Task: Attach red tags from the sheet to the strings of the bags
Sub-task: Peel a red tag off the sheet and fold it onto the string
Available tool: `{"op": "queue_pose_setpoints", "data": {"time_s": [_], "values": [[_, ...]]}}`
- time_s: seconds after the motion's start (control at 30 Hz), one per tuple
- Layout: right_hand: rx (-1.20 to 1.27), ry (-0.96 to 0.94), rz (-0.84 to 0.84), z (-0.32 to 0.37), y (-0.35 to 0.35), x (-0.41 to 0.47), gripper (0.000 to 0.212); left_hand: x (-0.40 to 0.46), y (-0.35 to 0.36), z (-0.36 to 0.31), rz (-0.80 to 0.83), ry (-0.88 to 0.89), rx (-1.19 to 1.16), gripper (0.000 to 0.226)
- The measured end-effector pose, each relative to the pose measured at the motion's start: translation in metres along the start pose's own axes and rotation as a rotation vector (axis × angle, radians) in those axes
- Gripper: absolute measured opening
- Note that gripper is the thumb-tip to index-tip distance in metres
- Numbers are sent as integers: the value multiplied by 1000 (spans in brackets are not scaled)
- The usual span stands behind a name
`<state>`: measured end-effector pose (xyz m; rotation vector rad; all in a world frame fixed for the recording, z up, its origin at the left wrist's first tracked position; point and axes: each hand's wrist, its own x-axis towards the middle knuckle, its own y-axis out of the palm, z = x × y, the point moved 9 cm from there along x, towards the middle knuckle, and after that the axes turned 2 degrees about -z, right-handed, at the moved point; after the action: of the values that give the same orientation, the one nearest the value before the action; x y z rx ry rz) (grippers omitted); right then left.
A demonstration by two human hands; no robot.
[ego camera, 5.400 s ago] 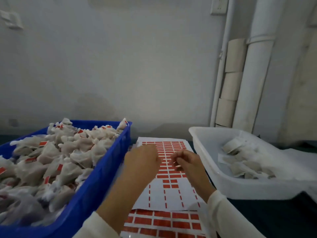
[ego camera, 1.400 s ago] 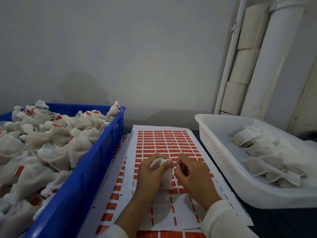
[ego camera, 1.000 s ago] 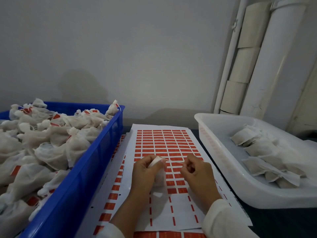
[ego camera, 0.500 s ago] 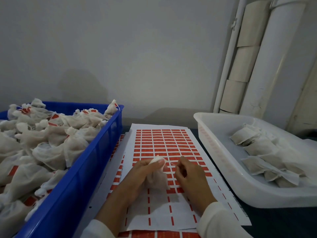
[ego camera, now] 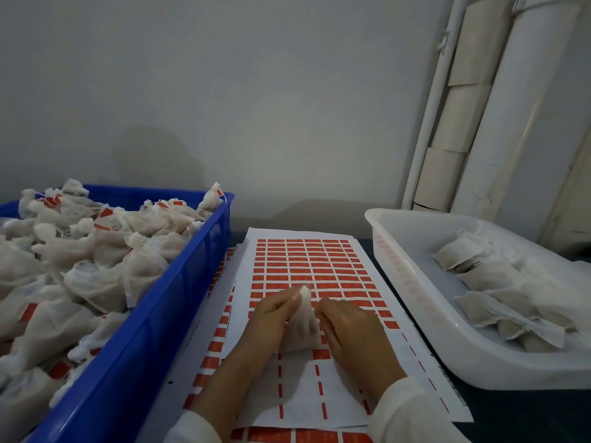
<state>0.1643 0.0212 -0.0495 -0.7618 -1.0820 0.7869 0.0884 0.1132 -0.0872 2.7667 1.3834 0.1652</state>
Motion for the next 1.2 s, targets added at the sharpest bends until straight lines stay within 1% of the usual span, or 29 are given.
{"op": "queue_pose_setpoints", "data": {"time_s": [0.03, 0.1, 0.13, 0.17, 0.23, 0.27, 0.3, 0.4, 0.5, 0.57, 0.63, 0.77, 0.83, 0.93, 1.07, 1.13, 1.2], "values": [[33, -33, -98, 0, -5, 1, 26, 0, 1, -1, 6, 17, 21, 13], [109, -9, -72, -2, -2, 1, 22, 0, -1, -5, -36, 60, 144, 20], [135, 25, -37, -1, -2, 0, 25, 1, -4, -7, -86, 90, 226, 22], [176, 26, -55, -5, 3, 0, 30, 0, -8, -10, -126, 127, 278, 21], [231, 54, -82, -9, 3, -2, 39, -2, -10, -15, -147, 170, 272, 14], [271, 59, -76, -6, 1, -2, 39, -2, -11, -16, -150, 179, 246, 14], [292, 48, -94, -6, 2, -3, 37, -1, -13, -16, -160, 188, 225, 16], [346, 79, -57, -5, 5, -4, 25, 0, -16, -16, -187, 200, 185, 14], [421, 94, -36, -5, 7, -4, 26, 0, -14, -18, -180, 225, 177, 9], [449, 89, -46, -3, 7, -5, 29, 0, -12, -19, -178, 241, 183, 13], [483, 101, -91, -4, 4, -5, 30, -1, -9, -21, -175, 253, 204, 17], [473, 113, -199, -8, -4, -5, 24, -2, -2, -24, -126, 284, 228, 17], [426, 99, -224, -9, -7, -4, 23, -3, 2, -25, -86, 312, 258, 17], [430, 96, -267, -12, -10, -5, 17, -6, 7, -29, -47, 352, 281, 18], [448, 113, -298, -13, -14, -4, 13, -8, 7, -31, -36, 358, 251, 18], [482, 121, -303, -13, -14, -5, 9, -8, 7, -32, -33, 352, 231, 22], [536, 134, -295, -13, -14, -5, 9, -9, 7, -32, -33, 348, 222, 27]]}}
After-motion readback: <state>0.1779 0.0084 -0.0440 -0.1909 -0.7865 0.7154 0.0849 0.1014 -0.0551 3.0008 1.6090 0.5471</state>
